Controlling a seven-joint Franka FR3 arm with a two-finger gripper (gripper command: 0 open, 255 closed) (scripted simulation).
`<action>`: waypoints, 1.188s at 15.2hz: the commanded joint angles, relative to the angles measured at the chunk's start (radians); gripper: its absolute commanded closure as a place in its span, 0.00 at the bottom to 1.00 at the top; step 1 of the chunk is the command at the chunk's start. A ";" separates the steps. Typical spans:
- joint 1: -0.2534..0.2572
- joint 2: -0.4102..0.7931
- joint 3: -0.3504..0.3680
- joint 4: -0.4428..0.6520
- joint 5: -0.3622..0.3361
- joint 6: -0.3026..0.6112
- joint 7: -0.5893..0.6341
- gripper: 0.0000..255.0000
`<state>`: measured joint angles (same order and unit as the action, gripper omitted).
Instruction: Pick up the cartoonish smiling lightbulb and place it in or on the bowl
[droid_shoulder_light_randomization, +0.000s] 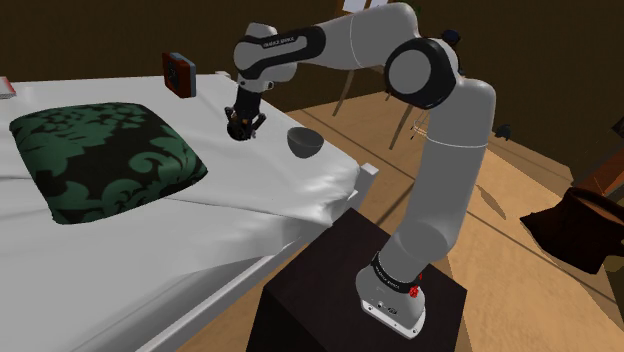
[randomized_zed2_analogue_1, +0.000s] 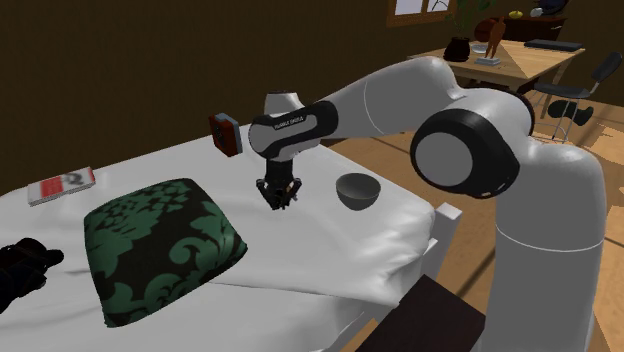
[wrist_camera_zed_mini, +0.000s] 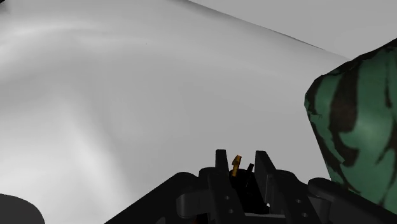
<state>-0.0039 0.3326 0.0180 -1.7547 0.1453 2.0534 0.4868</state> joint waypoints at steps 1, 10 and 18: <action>-0.024 -0.013 -0.012 -0.018 0.003 0.000 -0.038 1.00; -0.151 -0.041 -0.079 -0.059 0.014 -0.012 -0.234 1.00; -0.264 -0.008 -0.140 -0.014 0.022 -0.047 -0.406 1.00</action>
<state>-0.2484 0.3135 -0.1119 -1.7836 0.1652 2.0131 0.1111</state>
